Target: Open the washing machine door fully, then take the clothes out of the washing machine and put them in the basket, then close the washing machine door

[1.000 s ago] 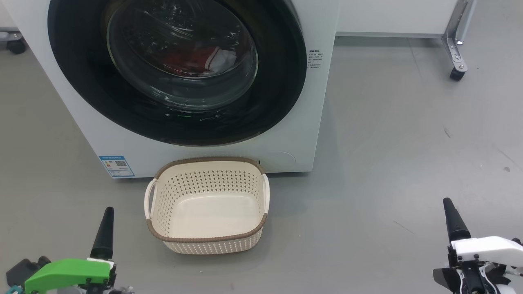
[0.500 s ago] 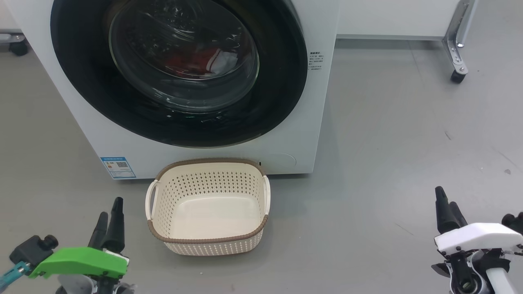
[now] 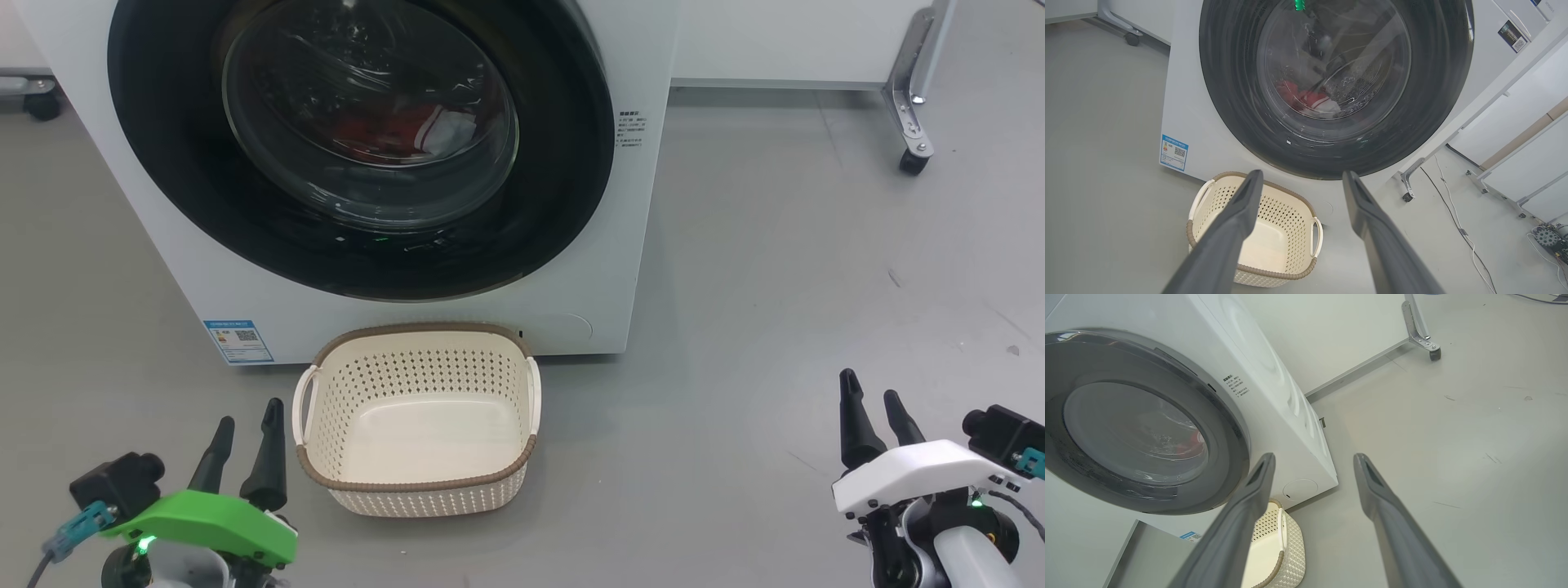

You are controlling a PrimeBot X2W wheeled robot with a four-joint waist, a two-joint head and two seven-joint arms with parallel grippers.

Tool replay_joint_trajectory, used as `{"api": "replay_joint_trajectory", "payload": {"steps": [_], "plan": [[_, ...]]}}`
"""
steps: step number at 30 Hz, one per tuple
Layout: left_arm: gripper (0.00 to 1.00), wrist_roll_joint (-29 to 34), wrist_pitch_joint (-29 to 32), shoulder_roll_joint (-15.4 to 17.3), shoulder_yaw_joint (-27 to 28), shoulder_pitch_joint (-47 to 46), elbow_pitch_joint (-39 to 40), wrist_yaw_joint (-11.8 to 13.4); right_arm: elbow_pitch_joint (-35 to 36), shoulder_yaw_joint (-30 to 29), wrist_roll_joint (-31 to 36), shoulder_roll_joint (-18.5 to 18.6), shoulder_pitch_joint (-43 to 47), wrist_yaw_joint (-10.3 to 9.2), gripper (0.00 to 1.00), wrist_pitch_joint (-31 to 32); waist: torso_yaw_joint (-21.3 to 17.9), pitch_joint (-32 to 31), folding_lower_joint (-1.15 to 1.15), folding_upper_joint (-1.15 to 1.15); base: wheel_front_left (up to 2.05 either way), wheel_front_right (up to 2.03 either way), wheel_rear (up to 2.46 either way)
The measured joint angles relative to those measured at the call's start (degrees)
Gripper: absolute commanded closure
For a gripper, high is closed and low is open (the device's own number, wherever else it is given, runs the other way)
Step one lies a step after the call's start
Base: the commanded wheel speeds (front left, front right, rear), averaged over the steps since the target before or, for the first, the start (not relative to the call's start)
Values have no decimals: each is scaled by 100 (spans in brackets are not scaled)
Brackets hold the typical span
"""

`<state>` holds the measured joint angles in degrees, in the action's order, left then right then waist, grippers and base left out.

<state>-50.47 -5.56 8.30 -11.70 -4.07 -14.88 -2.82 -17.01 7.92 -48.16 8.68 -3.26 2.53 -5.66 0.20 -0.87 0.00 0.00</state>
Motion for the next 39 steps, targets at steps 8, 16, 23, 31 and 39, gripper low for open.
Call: {"api": "replay_joint_trajectory", "payload": {"steps": [8, 16, 23, 31, 39], "plan": [[0, 472, -119, 4, -180, -69, 10, 110, -9, 167, 533, 13, 0, -119, 0, -131, 11, -23, 0, 0, 0, 0, 0], [0, 1028, -294, 19, -359, -70, 3, 200, -10, 339, 1093, 27, -3, -177, 0, -281, 18, -22, 0, 0, 0, 0, 0], [0, 1452, -420, 25, -509, -85, -8, 258, -10, 458, 1608, 29, -5, -224, 0, -427, 23, -20, 0, 0, 0, 0, 0], [0, 1872, -587, 40, -610, -125, -93, 365, -9, 559, 2117, 27, -6, -270, 0, -584, 25, -22, 0, 0, 0, 0, 0], [0, 2323, -767, 45, -712, -177, -138, 456, -9, 620, 2630, 18, -6, -322, 0, -736, 22, -24, 0, 0, 0, 0, 0]]}}
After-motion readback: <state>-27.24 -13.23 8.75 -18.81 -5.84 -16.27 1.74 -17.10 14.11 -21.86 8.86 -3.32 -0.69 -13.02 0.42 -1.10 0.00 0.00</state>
